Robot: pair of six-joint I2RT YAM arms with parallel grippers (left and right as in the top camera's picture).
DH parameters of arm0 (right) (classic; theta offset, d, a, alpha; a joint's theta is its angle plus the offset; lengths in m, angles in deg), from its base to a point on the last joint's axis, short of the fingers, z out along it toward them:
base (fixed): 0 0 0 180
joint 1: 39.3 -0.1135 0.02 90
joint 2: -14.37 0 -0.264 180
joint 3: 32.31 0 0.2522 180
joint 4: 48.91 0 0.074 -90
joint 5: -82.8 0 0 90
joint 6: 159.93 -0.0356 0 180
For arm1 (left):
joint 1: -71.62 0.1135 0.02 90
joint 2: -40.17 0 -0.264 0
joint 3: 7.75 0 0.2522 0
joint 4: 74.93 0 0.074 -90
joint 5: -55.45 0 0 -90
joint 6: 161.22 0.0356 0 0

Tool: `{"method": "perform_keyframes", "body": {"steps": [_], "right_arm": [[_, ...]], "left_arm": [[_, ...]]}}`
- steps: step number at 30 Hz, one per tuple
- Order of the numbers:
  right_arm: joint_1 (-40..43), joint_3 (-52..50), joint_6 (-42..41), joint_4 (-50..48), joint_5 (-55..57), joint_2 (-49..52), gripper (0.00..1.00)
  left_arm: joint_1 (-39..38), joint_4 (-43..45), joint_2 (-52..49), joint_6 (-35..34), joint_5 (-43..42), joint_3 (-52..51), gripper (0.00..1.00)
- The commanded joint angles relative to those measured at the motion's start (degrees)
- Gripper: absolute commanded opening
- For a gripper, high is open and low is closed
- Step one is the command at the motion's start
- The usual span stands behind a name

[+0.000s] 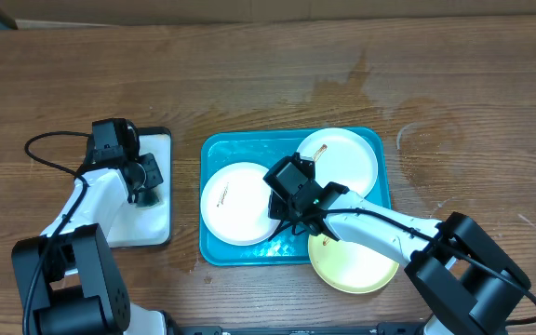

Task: Clean dirty plates on tray and stack at the side
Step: 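Grasp the green-and-yellow sponge with the left gripper and lift it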

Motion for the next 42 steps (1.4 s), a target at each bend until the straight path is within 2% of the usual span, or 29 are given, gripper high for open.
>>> {"method": "perform_keyframes", "body": {"steps": [1, 2, 3, 6, 10, 15, 20, 23, 30, 31, 32, 33, 35, 36, 40, 42], "right_arm": [[0.33, 0.11, 0.24, 0.09, 0.37, 0.39, 0.5], [0.33, 0.11, 0.24, 0.09, 0.37, 0.39, 0.52], [0.33, 0.11, 0.26, 0.09, 0.39, 0.39, 0.52], [0.33, 0.09, 0.26, 0.11, 0.5, 0.39, 0.53], [0.33, -0.09, 0.22, 0.35, 1.01, 0.39, 0.52], [0.33, -0.09, 0.2, 1.01, 0.96, 0.39, 0.37], [0.33, -0.09, 0.2, 1.46, 0.96, 0.39, 0.31], [0.33, -0.09, 0.2, 1.55, 0.96, 0.39, 0.24], [1.05, 0.02, 0.2, 1.09, 0.98, 0.39, 0.31], [1.09, 0.02, 0.22, 0.96, 0.98, 0.39, 0.4], [1.07, 0.02, 0.22, 0.79, 0.98, 0.39, 0.41], [1.07, 0.02, 0.24, 0.59, 0.98, 0.39, 0.39], [1.07, 0.02, 0.22, 0.22, 0.98, 0.39, 0.24], [1.07, 0.02, 0.22, 0.0, 1.01, 0.39, 0.22], [1.07, 0.02, 0.24, -0.31, 0.98, 0.39, 0.21], [1.07, 0.02, 0.22, 0.57, 0.98, 0.39, 0.27]], "left_arm": [[0.22, 1.25, -0.52, -0.35, -0.11, -0.33, 0.37], [0.22, 1.25, -0.5, -0.35, -0.13, -0.11, 0.51], [0.22, 0.96, -0.5, -0.37, -0.28, 0.24, 0.59], [0.22, -1.79, -0.5, -0.37, -0.7, 1.42, 0.7], [0.22, -5.77, -0.5, -0.37, -0.7, 1.64, 0.69], [0.22, -10.19, -0.5, -0.37, -0.7, 1.44, 0.68], [0.22, -9.51, -0.52, -0.35, -0.52, 0.9, 0.69], [0.22, -9.22, -0.5, -0.37, -0.52, 0.9, 0.69], [0.22, -9.05, -0.52, -0.37, -0.48, 0.9, 0.7], [0.22, -9.05, -0.52, -0.37, -0.48, 0.9, 0.7], [0.22, -9.05, -0.52, -0.37, -0.5, 0.9, 0.7], [0.22, -9.05, -0.5, -0.37, -0.5, 0.9, 0.7], [0.22, -9.05, -0.52, -0.37, -0.5, 0.9, 0.7], [0.22, -9.05, -0.52, -0.37, -0.5, 0.9, 0.7], [0.22, -9.22, -0.52, -0.35, -0.48, 0.9, 0.71], [0.22, -9.33, -0.52, -0.37, -0.48, 0.9, 0.7]]}}
